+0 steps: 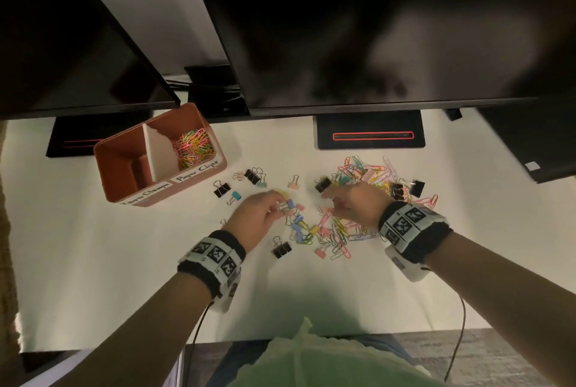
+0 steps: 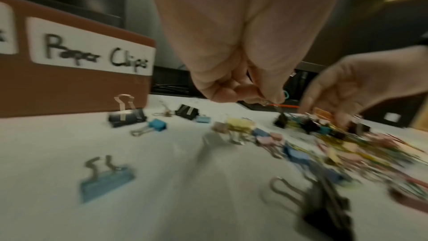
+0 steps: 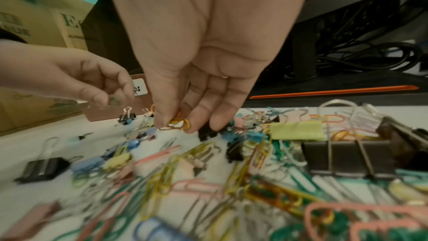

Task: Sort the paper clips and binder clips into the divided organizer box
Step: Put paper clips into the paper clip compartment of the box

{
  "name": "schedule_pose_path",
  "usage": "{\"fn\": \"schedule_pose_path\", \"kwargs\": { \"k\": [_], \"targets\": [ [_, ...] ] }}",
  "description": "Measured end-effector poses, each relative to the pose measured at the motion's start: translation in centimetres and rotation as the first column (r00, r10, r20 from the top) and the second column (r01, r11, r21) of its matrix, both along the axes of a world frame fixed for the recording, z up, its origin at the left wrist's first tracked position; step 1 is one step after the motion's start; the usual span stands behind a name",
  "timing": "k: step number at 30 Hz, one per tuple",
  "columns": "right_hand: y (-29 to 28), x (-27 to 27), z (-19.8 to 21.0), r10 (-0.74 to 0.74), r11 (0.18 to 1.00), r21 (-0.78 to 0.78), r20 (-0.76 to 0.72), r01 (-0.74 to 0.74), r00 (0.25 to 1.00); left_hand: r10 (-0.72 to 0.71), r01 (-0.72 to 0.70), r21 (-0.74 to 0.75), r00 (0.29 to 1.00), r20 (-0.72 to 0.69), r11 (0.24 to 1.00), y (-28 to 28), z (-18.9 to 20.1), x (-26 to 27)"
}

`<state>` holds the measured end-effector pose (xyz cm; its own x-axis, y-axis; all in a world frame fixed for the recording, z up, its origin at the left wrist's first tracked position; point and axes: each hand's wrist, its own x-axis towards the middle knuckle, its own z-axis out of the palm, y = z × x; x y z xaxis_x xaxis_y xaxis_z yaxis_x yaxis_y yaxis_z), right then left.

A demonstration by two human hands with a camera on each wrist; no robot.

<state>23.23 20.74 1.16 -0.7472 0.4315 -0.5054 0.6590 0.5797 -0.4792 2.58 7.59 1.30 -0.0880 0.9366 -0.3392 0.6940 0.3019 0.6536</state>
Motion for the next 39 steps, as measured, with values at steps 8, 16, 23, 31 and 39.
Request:
{"fn": "schedule_pose_path", "kwargs": {
  "k": [8, 16, 23, 31, 39],
  "targets": [
    [-3.0, 1.5, -2.0, 0.088, 0.995, -0.043, -0.003, -0.088, 0.996, -0.343, 0.315, -0.154, 0.915, -0.212, 0.936, 1.3, -3.3, 3.3],
    [-1.7, 0.6, -2.6, 0.106, 0.994, 0.022, 0.046, -0.107, 0.993, -0.307, 0.275, -0.151, 0.912, -0.273, 0.949, 2.0, -3.6, 3.2],
    [-1.8, -0.4, -2.4, 0.153, 0.981, 0.11, 0.043, -0.157, 0.987, -0.234, 0.197, -0.171, 0.943, -0.236, 0.965, 1.9, -3.6, 3.0],
    [-2.1, -0.1, -3.0, 0.191, 0.975, 0.119, -0.006, -0.189, 0.982, -0.114, 0.092, -0.109, 0.971, -0.212, 0.99, 1.4, -3.5, 3.0],
    [-1.6, -1.0, -2.3, 0.153, 0.987, 0.043, 0.013, -0.153, 0.988, 0.021, -0.018, 0.031, 0.997, -0.076, 0.999, 1.2, -2.1, 1.5]
  ]
}}
